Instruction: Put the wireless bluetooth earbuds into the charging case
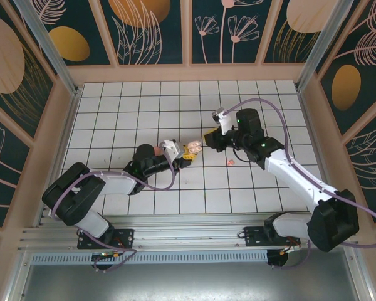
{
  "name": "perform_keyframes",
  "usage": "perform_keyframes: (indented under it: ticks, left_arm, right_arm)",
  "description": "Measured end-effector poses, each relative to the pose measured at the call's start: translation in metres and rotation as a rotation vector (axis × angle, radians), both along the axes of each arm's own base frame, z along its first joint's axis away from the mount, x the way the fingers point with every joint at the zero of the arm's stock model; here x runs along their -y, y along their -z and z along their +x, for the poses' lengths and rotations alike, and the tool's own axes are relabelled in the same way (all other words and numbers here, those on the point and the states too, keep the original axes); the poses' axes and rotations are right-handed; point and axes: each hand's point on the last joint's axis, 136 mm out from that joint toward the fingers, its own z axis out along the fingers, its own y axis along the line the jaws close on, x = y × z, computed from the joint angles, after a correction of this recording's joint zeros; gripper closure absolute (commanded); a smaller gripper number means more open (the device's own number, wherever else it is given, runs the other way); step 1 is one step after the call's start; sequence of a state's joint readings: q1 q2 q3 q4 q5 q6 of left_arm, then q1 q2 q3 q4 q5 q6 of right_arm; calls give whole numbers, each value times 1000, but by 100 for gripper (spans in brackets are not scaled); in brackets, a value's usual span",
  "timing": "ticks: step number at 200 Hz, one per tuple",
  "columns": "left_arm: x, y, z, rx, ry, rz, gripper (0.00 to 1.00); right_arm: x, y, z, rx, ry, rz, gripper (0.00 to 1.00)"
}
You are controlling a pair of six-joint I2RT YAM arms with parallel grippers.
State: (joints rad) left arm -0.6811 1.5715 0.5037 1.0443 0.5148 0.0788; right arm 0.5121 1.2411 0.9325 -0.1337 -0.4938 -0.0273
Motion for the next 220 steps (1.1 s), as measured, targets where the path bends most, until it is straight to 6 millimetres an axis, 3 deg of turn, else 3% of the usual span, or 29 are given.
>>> perform_keyframes:
  ticks: [60, 173, 220]
  left_arm:
    - [5, -12, 0, 0, 25, -31, 86]
    - [7, -19, -3, -31, 46, -69, 86]
    - [8, -21, -4, -27, 56, -74, 85]
  right_arm:
    - [-7, -1, -17, 25, -78, 24, 80]
    - [-6, 1, -17, 120, -87, -49, 82]
    - [-3, -9, -23, 211, -116, -83, 81]
